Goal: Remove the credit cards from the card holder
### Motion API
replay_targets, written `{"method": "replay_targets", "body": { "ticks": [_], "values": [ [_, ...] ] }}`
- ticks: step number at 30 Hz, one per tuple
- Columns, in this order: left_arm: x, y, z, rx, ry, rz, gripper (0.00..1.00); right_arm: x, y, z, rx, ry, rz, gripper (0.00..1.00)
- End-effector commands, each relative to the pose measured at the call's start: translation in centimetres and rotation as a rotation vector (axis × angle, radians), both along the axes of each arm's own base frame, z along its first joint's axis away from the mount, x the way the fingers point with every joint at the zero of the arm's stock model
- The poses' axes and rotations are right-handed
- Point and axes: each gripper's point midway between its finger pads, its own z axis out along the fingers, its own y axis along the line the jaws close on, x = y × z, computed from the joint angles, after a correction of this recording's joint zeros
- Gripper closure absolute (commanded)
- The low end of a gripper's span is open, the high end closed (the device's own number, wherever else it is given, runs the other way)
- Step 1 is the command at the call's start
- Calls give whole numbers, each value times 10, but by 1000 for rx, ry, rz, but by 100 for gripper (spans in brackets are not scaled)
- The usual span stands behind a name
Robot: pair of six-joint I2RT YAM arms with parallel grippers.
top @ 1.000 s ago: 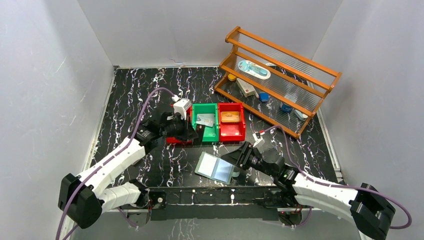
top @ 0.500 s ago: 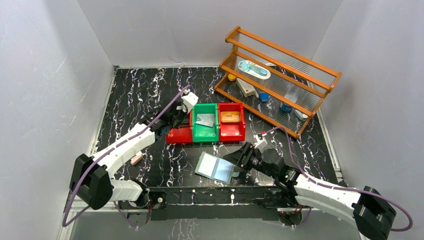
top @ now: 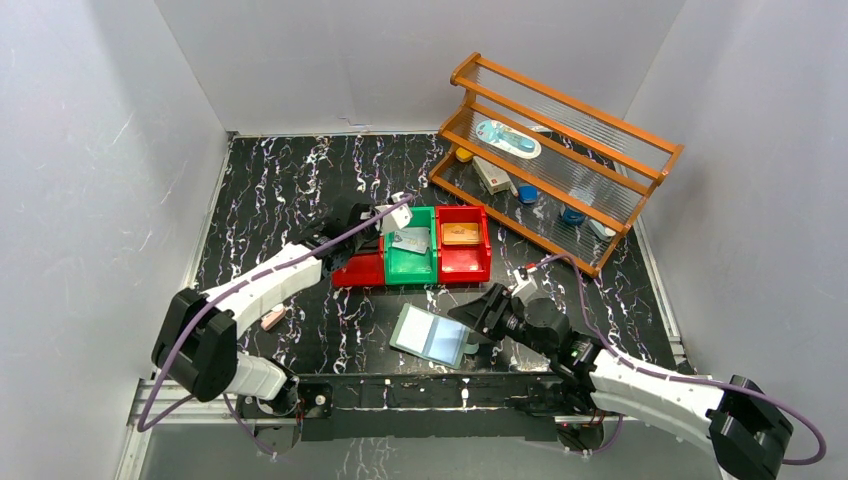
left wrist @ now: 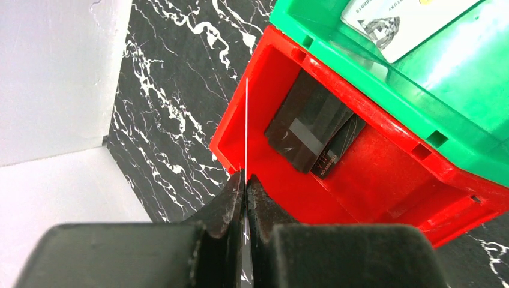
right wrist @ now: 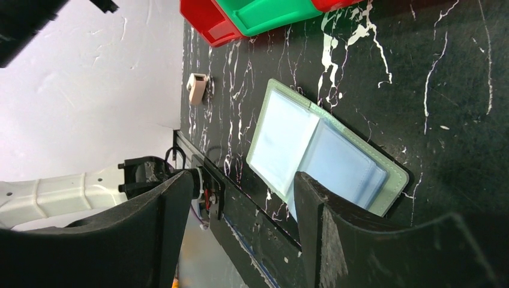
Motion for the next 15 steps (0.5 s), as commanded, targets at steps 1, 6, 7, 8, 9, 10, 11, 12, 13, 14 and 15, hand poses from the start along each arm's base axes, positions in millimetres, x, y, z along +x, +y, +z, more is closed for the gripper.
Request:
{"method": "replay_targets", "body": {
  "ticks": [1,6,7,8,9,10,11,12,13,14,15],
  "values": [
    [9,-2,-13,56,-9,-83,100,8,-4,6,38,-10,-51,29],
    [15,2,-27,67,5,-104,100,8,-5,6,39,-9,-58,28],
    [16,3,-30,76,9,-106,100,8,-5,6,39,-10,-59,28],
    [17,5,-33,83,16,-108,100,8,-6,5,39,-9,-59,28],
    [17,5,-37,86,25,-119,100,8,-6,5,39,-9,-63,28],
    [17,4,-40,90,33,-128,100,8,-7,5,39,-10,-64,28],
    [18,4,-43,94,37,-133,100,8,-8,4,40,-8,-68,28],
    [19,4,-45,96,38,-135,100,8,-8,4,43,-6,-71,28],
    [21,4,-47,98,37,-135,100,8,-9,4,44,-6,-75,28],
    [22,3,-50,99,36,-138,100,9,-9,4,46,-6,-77,28],
    [24,2,-53,103,39,-145,100,8,-9,4,48,-5,-78,28]
  ]
}}
